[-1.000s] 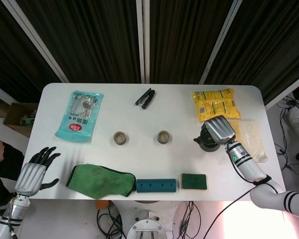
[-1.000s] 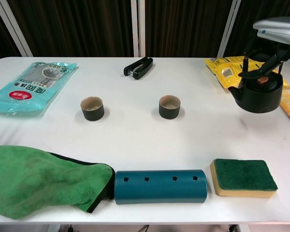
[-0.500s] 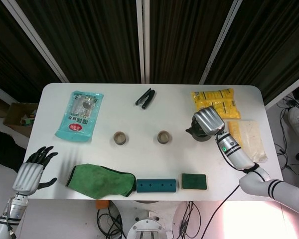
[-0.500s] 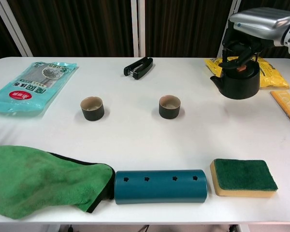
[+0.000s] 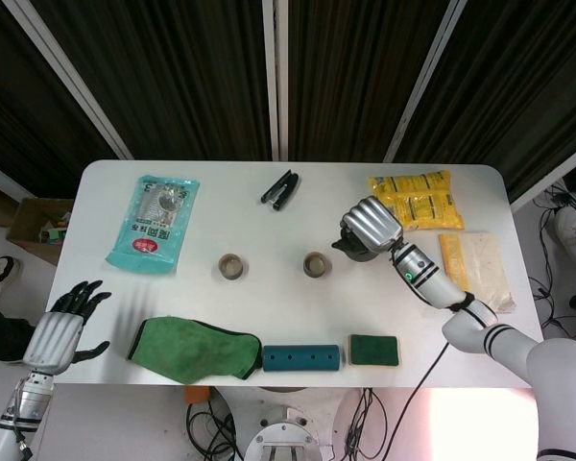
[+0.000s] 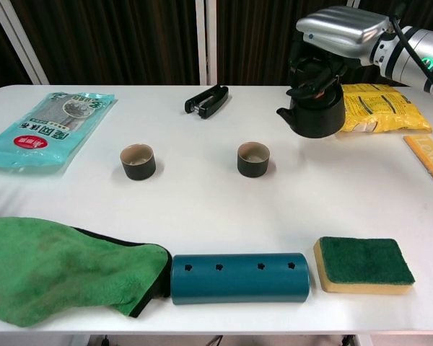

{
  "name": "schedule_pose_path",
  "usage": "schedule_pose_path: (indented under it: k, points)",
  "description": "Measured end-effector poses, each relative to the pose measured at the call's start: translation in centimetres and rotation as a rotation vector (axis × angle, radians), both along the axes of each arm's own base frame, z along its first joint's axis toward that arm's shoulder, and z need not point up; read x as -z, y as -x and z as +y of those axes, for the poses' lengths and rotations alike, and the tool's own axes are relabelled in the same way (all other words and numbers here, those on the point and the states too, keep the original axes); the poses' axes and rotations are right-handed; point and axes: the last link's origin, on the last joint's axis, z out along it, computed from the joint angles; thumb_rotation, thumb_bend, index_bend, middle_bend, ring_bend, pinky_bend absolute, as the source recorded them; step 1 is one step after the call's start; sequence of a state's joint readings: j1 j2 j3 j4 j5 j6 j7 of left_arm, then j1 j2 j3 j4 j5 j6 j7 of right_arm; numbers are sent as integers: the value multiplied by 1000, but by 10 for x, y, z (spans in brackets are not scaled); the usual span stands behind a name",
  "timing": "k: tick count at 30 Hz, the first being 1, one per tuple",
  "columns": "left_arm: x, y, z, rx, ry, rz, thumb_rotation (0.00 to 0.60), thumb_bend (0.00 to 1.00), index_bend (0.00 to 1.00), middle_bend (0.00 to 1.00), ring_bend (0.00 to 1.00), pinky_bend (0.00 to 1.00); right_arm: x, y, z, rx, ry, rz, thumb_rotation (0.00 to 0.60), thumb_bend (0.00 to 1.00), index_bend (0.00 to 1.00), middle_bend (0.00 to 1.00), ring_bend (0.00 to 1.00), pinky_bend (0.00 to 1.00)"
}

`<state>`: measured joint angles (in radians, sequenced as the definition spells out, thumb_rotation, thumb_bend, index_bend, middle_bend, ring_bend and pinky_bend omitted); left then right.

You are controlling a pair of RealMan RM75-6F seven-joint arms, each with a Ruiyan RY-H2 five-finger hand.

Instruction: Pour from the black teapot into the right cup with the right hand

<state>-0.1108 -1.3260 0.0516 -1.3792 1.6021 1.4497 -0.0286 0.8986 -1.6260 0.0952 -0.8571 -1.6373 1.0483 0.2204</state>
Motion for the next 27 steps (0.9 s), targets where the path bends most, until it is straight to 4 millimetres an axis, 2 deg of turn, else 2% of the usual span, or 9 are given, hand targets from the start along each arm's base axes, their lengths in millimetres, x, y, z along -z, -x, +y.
schedule_pose_path:
  k: [9, 27]
  points:
    - [-2, 0, 0, 0, -5, 0, 600, 129, 216, 91, 74, 228, 13, -3, -2, -66, -42, -13, 509, 364, 1000, 1000, 988, 838]
    - [-1, -1, 1, 1, -1, 3, 600, 129, 216, 91, 74, 228, 18, -3, -7, -186, -48, 52, 511, 361, 1000, 1000, 988, 838]
